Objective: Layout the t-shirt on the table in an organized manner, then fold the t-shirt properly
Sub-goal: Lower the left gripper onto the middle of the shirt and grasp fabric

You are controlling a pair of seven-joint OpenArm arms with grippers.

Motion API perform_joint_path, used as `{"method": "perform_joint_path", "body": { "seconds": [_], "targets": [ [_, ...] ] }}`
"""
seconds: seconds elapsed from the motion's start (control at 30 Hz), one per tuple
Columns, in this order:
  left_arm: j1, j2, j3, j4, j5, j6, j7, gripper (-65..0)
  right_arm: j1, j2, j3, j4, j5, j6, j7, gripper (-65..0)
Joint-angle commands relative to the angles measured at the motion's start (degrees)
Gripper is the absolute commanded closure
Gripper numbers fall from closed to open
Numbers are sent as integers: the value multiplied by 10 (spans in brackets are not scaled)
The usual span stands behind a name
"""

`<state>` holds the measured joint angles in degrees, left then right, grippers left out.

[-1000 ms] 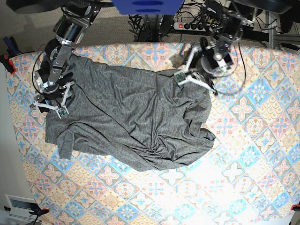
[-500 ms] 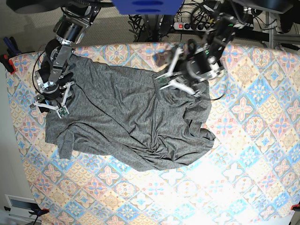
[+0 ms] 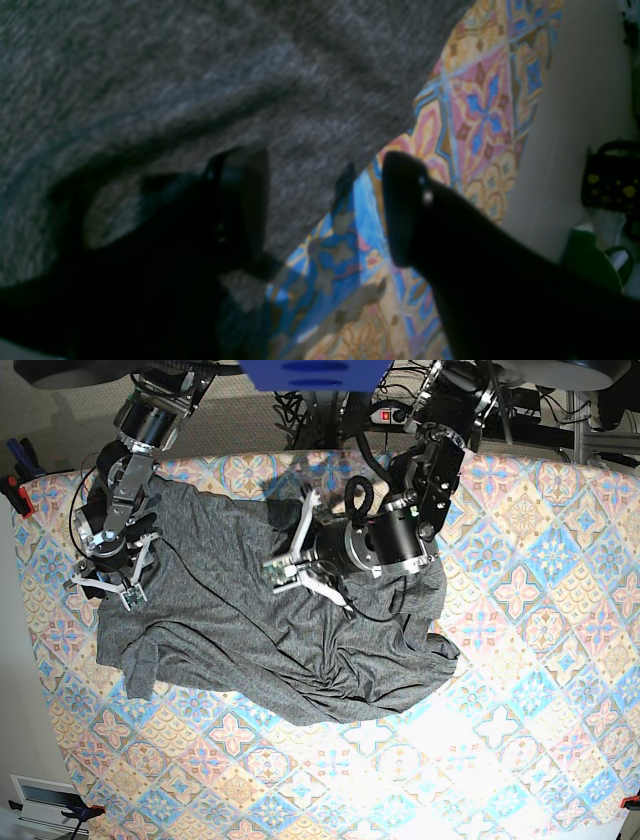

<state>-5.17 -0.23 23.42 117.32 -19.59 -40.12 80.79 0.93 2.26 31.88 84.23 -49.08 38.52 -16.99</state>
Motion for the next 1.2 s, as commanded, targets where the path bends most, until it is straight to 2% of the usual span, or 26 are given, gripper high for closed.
{"method": "perform_joint_path", "body": {
  "seconds": [0.0,0.07,0.23,0.47,0.63,0.73,0.8,1.0,1.17],
  "targets": [
    [-9,-1,-3,10,-4,1,-8,-79,-4,3,1,-8,-10,15,-21,-349],
    [-5,-8,-3,10,2,1,-8,-80,-4,3,1,-21,-10,15,-21,-349],
    [4,-68,-31,10,29,1,-8,-85,-5,4,1,-45,-10,15,-21,-349],
    [7,-178,-46,11,32,1,-8,-209,-4,4,-3,-52,-10,15,-20,-349],
    [29,-195,-40,10,32,1,-8,-224,-2,2,-4,-52,-10,15,-20,-349],
    [30,-202,2,9,40,1,-8,-238,-2,1,-4,-52,-10,15,-20,-349],
    [30,-206,33,8,69,1,-8,-263,-2,1,-4,-52,-10,15,-20,-349],
    [49,-204,120,8,222,1,-12,-313,-4,1,-4,-52,-10,15,-20,-349],
    [71,-204,135,5,345,1,-46,-313,-5,1,-4,-52,-10,15,-20,-349]
  ]
}}
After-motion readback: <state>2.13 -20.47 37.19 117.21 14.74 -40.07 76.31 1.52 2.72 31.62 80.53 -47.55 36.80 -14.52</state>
